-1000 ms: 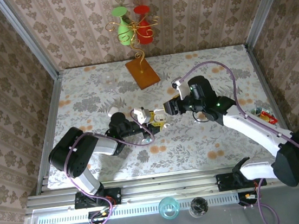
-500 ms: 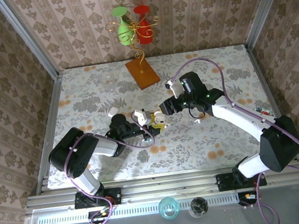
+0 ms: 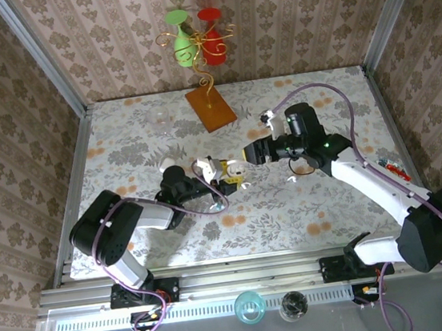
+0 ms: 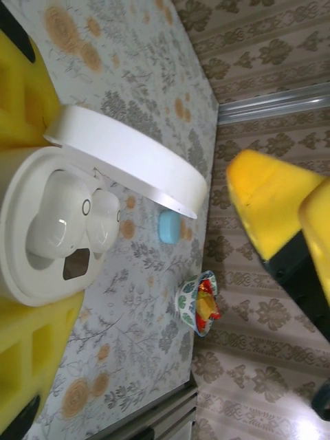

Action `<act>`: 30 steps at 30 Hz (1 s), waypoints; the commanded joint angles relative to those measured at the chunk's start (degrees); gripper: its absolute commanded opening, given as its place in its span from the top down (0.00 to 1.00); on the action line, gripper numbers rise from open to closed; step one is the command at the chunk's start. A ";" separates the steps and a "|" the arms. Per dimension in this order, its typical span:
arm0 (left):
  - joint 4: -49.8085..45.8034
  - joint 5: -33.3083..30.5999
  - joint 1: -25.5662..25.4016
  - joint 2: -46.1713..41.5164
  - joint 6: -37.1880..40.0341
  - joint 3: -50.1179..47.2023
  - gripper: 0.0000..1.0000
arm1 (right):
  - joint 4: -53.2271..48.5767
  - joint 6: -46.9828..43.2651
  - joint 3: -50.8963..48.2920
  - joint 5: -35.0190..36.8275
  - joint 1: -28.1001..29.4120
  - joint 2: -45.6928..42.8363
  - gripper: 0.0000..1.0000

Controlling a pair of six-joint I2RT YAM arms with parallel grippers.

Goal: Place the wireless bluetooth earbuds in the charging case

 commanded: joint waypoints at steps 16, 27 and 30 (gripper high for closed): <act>3.07 -1.81 0.10 -3.38 -1.87 2.59 0.57 | 3.63 17.13 -0.24 -12.38 -2.48 5.52 0.14; 3.33 -9.57 0.23 -2.94 -3.94 4.18 0.57 | 25.81 33.47 -5.88 -27.33 -2.96 11.76 0.24; 3.34 -9.74 0.24 -2.90 -4.10 4.64 0.57 | 32.04 37.95 -6.99 -28.61 -2.96 13.27 0.27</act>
